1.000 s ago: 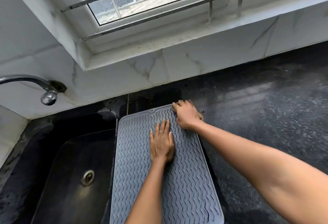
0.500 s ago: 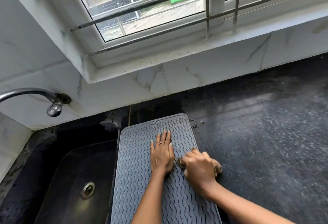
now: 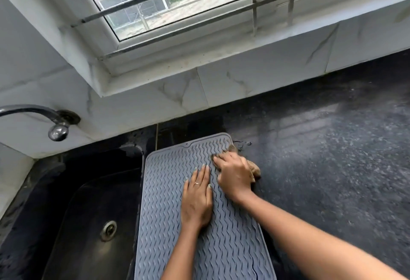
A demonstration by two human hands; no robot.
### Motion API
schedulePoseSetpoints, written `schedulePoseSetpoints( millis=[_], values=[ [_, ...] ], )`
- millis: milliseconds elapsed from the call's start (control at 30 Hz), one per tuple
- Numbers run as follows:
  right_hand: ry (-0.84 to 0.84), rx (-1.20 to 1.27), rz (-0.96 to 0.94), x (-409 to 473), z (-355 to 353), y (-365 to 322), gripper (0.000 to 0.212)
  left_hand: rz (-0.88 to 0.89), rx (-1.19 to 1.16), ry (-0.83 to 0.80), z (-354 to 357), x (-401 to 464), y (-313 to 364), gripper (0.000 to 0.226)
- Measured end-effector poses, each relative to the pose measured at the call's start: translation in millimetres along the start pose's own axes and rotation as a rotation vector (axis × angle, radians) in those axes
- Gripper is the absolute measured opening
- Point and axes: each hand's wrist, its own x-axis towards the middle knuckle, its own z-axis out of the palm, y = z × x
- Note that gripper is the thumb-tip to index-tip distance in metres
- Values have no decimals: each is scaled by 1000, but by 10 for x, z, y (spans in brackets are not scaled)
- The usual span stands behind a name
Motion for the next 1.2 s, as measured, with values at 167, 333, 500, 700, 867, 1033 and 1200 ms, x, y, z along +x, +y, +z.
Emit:
schedulePoseSetpoints(
  millis=[167,333,500,700,867,1033,1200],
  values=[
    [136,110,11,-898,-91,9,21,-19,11,-11,-14,10,14,56],
    [174,300,201,-433,-311,-92,20,9,-21,-17,-85,-89,58,56],
    [-124,161,148,447,-222,-113,47,76,-24,-26,-42,-394,-16,58],
    [44,-114,66,-175,64,-119,38,65,3,-11,-4,-347,-54,53],
    [112,-104,90,-730,-47,-146,18,58,18,-30,-3,-335,-58,53],
    [118,99,50,-334,-240,-150,25,24,68,-53,-36,-384,18,53],
    [-141,-7,74,-61,-158,-105,42,-28,-6,-39,-55,-680,103,56]
  ],
)
